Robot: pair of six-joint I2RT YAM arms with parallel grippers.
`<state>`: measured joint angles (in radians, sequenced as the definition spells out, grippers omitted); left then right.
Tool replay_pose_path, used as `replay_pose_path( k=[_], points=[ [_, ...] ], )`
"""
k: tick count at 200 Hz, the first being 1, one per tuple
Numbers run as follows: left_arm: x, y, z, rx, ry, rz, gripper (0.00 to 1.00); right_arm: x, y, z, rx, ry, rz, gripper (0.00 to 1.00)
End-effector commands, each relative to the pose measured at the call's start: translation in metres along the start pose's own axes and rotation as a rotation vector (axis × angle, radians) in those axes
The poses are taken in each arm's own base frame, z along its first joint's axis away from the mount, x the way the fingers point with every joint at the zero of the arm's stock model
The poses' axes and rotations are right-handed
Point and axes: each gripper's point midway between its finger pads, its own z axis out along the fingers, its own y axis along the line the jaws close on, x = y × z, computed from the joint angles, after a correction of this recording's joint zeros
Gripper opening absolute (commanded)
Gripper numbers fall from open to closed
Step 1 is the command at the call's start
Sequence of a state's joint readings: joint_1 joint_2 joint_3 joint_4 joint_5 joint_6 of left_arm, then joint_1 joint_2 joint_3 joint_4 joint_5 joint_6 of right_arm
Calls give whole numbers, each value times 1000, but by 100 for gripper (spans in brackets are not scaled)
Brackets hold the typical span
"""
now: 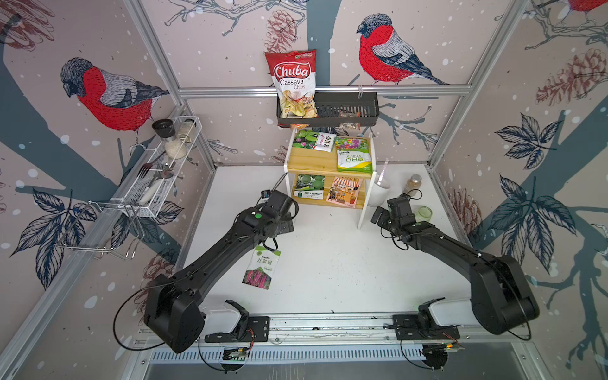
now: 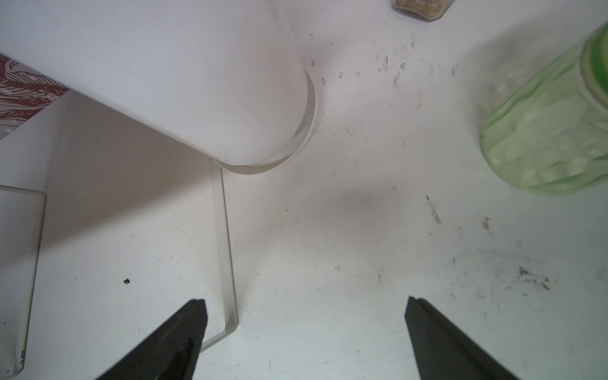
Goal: Take the seed bag off the shelf
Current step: Pick up the seed packet from the shelf.
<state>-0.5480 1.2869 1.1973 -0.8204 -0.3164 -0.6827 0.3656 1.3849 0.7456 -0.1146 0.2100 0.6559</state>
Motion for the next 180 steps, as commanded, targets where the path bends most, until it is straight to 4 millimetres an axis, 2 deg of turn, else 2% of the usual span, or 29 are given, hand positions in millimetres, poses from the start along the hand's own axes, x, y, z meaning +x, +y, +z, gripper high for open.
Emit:
replay_pose_path(
  k=[1, 25, 60, 81, 96, 139, 180],
  points=[
    [-21, -6, -39, 56, -26, -41, 90, -1, -2, -1, 8, -8, 14, 100],
    [-44, -42, -72, 255, -48, -126, 90, 0, -3, -2, 7, -7, 21, 100],
    [-56, -117, -97, 642, -26, -272, 92, 1, -4, -3, 5, -11, 28, 100],
    [-63, -160, -111, 792, -22, -331, 93, 3, -7, -4, 10, -11, 29, 100],
    [-69, -183, -118, 869, -19, -366, 94, 4, -8, -6, 9, -15, 32, 100],
    [-96, -215, -132, 971, -75, -421, 95, 7, -11, -8, 10, -12, 49, 100],
    [-101, -241, -126, 1010, -46, -437, 95, 6, -10, -8, 10, -16, 61, 100]
  ],
)
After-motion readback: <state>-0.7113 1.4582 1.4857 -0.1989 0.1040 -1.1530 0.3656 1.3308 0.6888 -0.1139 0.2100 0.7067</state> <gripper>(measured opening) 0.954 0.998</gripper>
